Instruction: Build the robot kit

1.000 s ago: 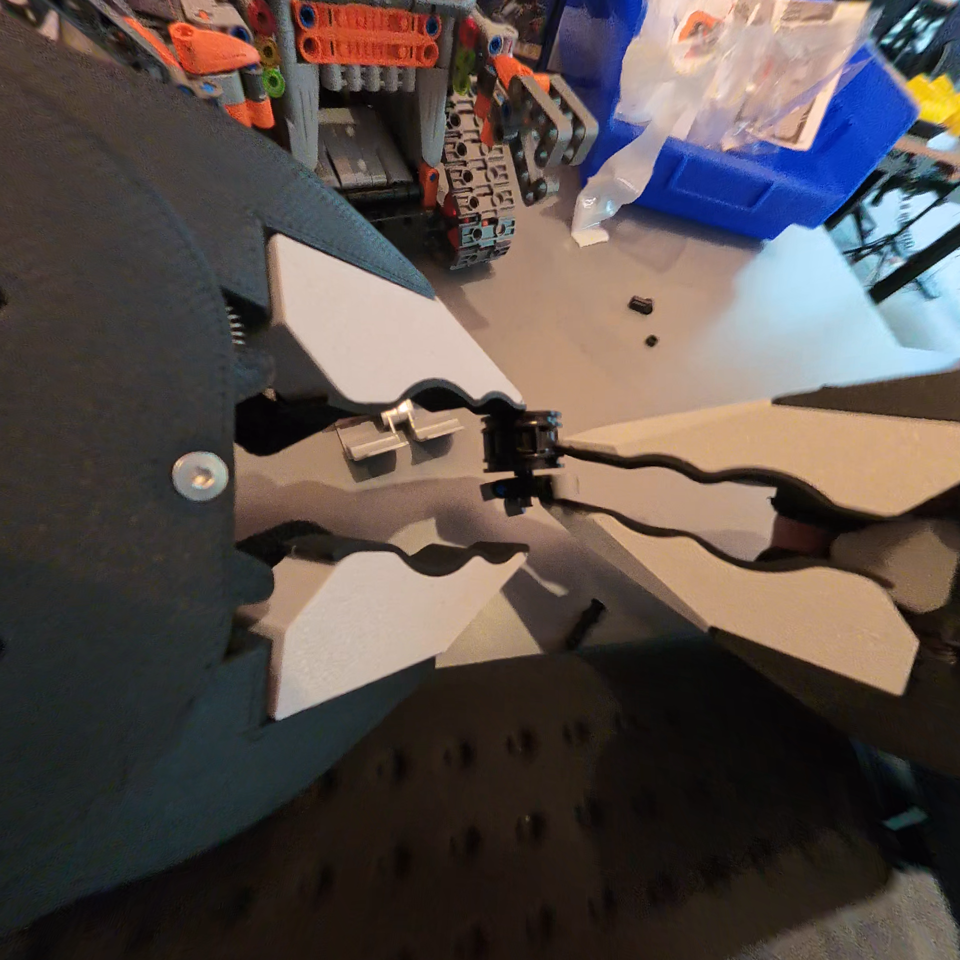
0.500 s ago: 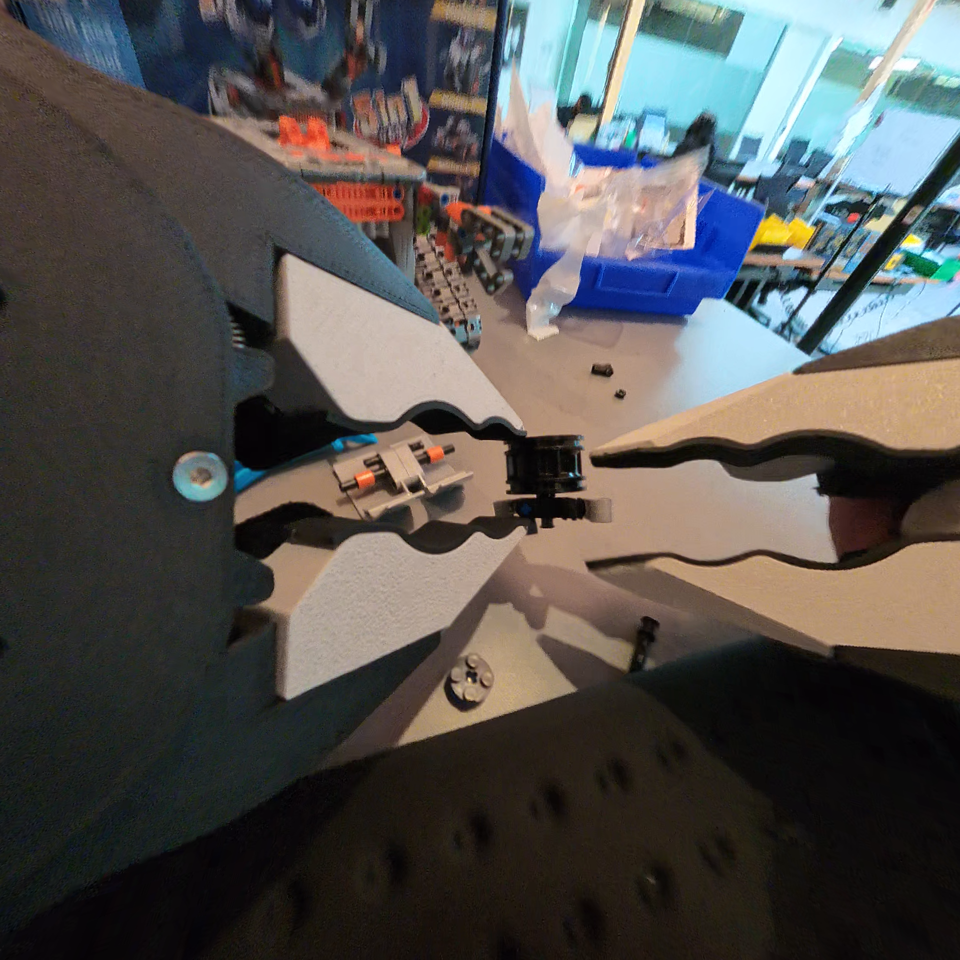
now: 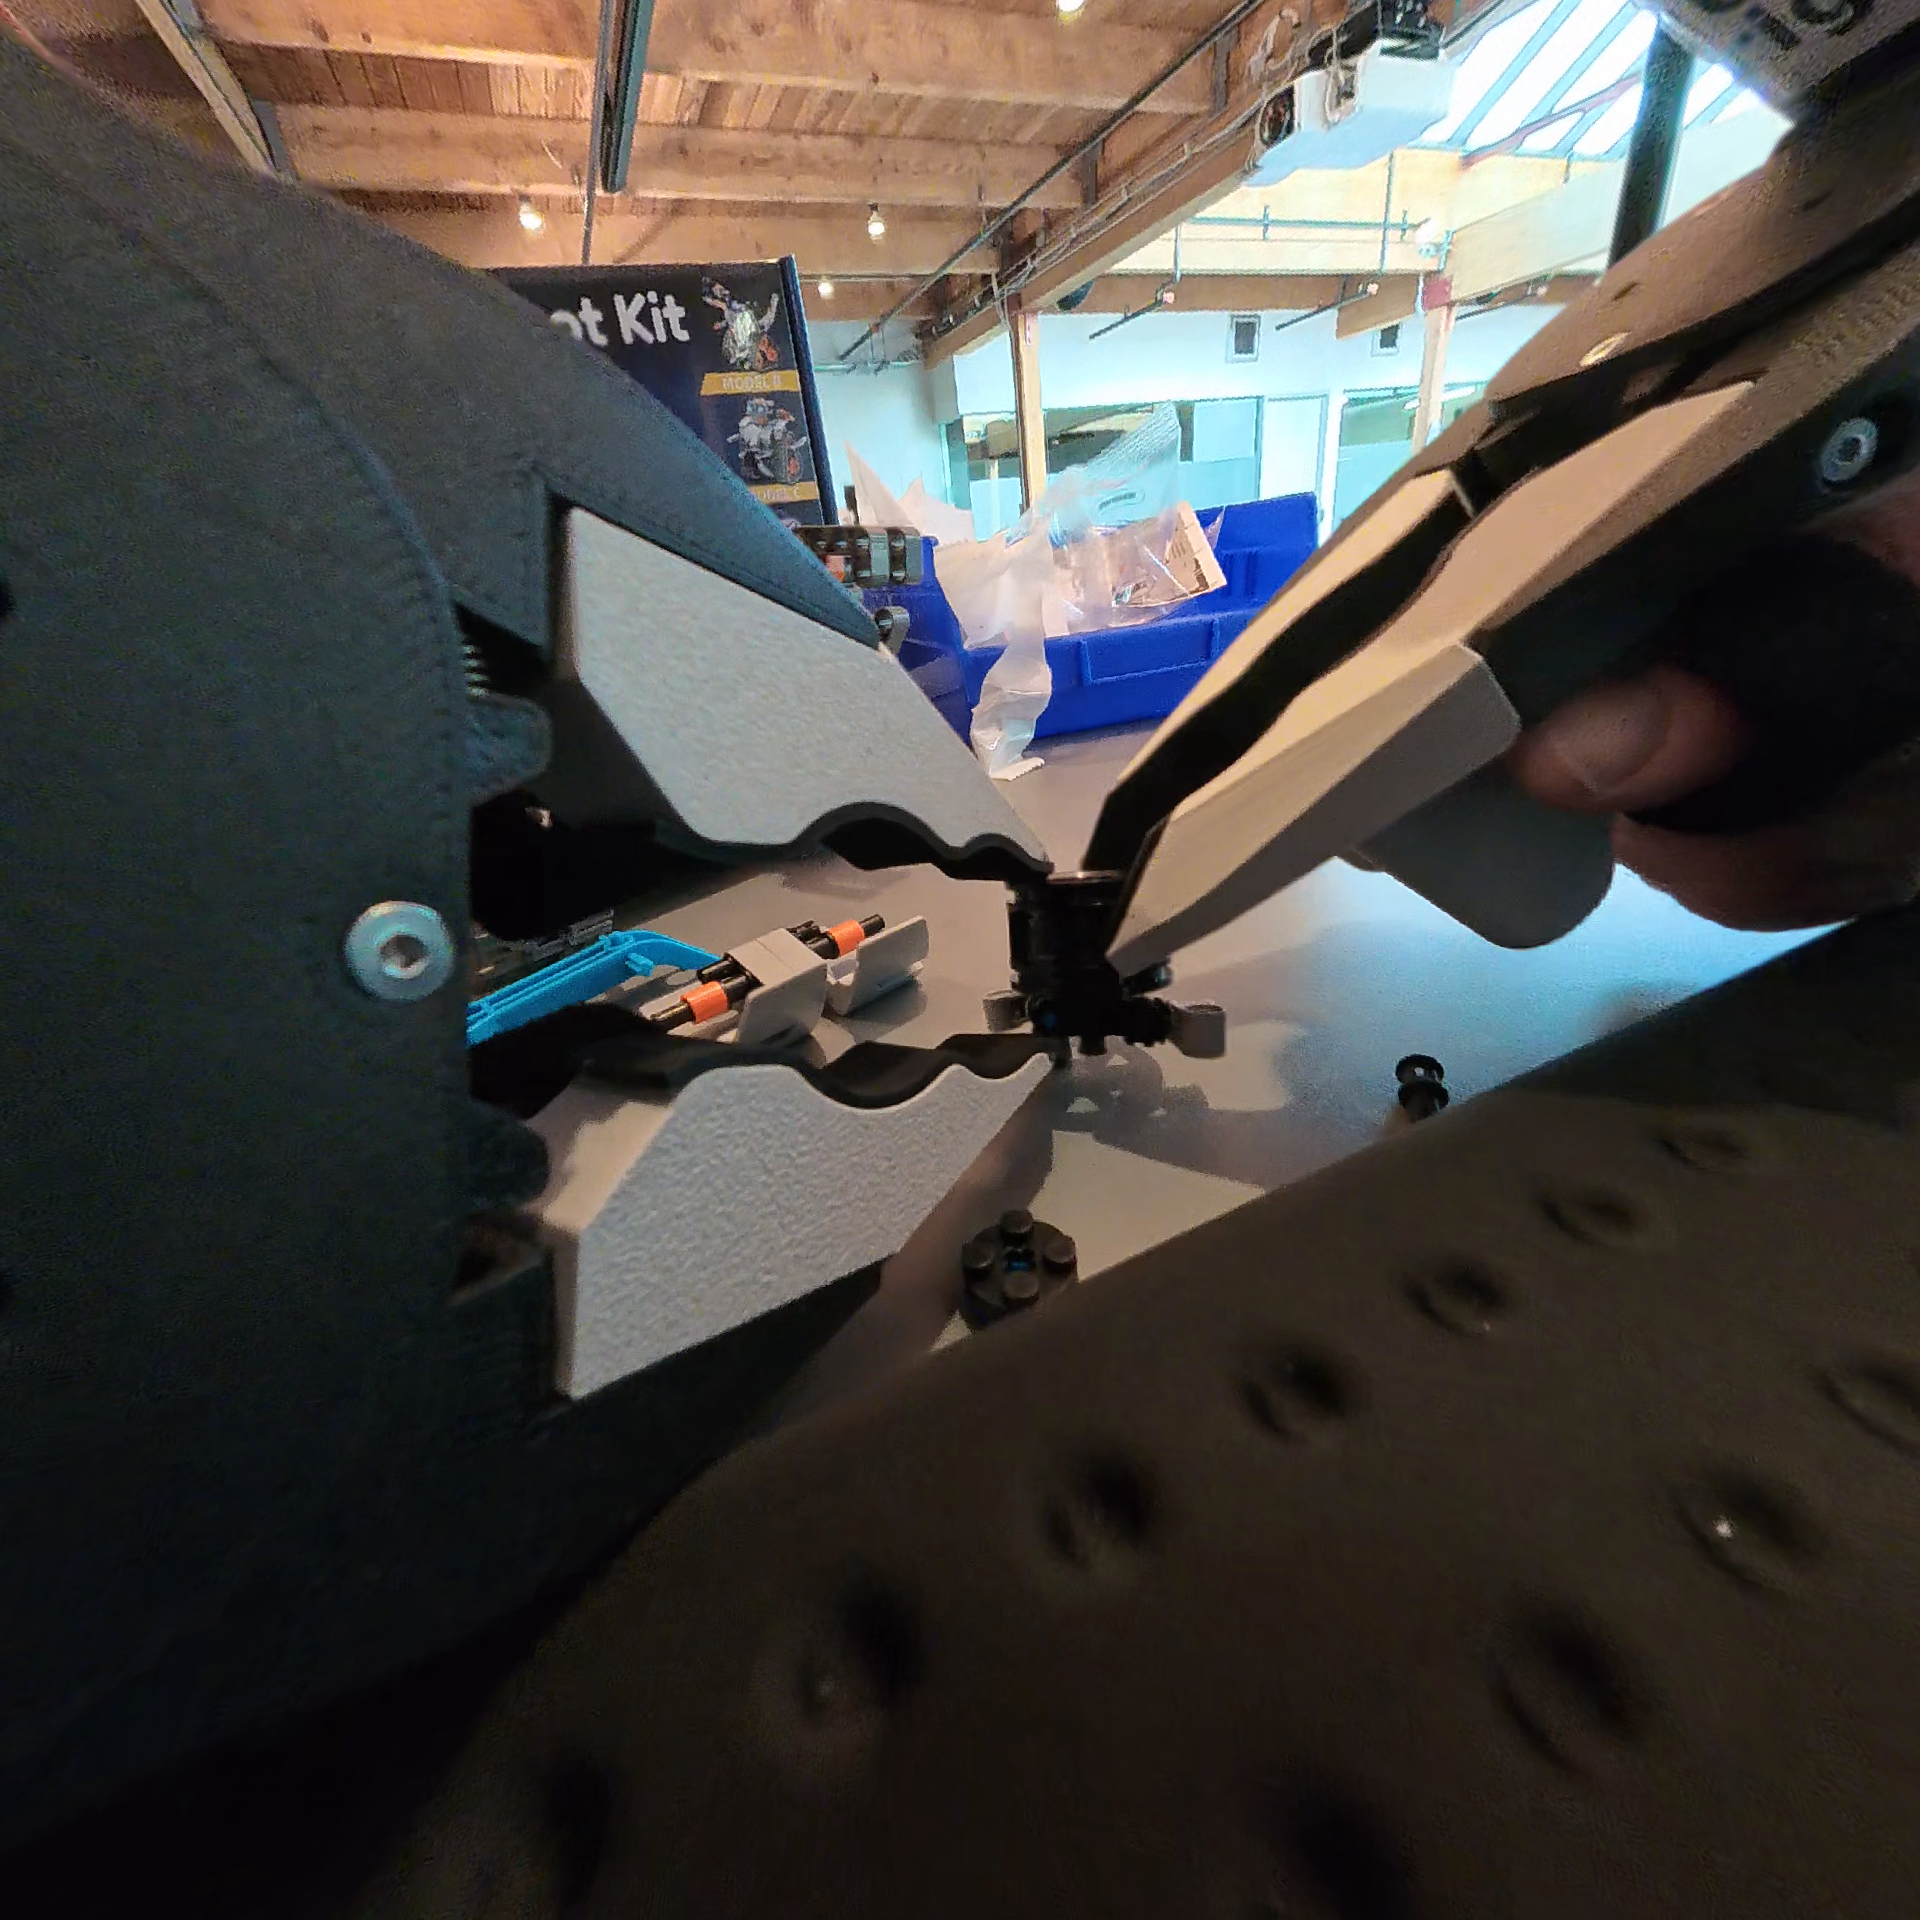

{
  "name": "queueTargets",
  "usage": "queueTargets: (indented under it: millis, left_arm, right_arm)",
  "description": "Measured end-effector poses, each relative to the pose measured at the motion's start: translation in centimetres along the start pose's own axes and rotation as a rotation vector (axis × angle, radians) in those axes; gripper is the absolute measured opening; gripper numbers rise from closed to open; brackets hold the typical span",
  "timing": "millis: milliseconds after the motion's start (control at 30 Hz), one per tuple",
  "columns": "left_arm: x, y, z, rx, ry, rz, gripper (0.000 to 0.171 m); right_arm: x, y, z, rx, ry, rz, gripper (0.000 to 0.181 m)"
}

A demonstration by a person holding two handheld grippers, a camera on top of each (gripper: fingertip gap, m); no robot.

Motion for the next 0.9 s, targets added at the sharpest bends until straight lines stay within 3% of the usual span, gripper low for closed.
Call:
queueTargets:
  millis: [267, 367, 433, 533, 667, 900]
  left_arm:
    - [0.4, 0.9, -0.1, 0.051, 0.125, 0.147, 0.033]
    - [0.1, 1.3, 0.7, 0.044, 0.295, 0.271, 0.039]
    - [-0.2, 1.7, 0.5, 0.078, 0.525, 0.411, 0.042]
    - [-0.9, 1.9, 0.0, 0.113, 0.718, 0.53, 0.044]
    - [-0.1, 1.2, 0.1, 0.074, 0.756, 0.56, 0.028]
    - [0.2, 0.8, 0.4, 0.102, 0.834, 0.552, 0.028]
  right_arm:
    - [-0.4, -0.6, 0.1, -0.018, 0.097, 0.019, 0.028]
    - [-0.5, -0.6, 0.1, -0.035, 0.113, 0.019, 0.028]
    - [-0.5, -0.6, 0.1, -0.054, 0.136, 0.013, 0.028]
    - [-0.8, -0.7, -0.1, -0.101, 0.204, 0.017, 0.028]
    - [-1.1, -1.0, -0.4, -0.16, 0.273, -0.001, 0.028]
    - [-0.9, -1.1, -0.4, -0.186, 0.294, -0.023, 0.028]
Point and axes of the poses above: each gripper's, where its closed fingertips meet, y back along the fingers, z out of its underside, x = y × z across the jaws, the point moved 2 cm from there along y, back along the fingers, and after that the axes turned 11 degrees about y, right-handed, at the moved point
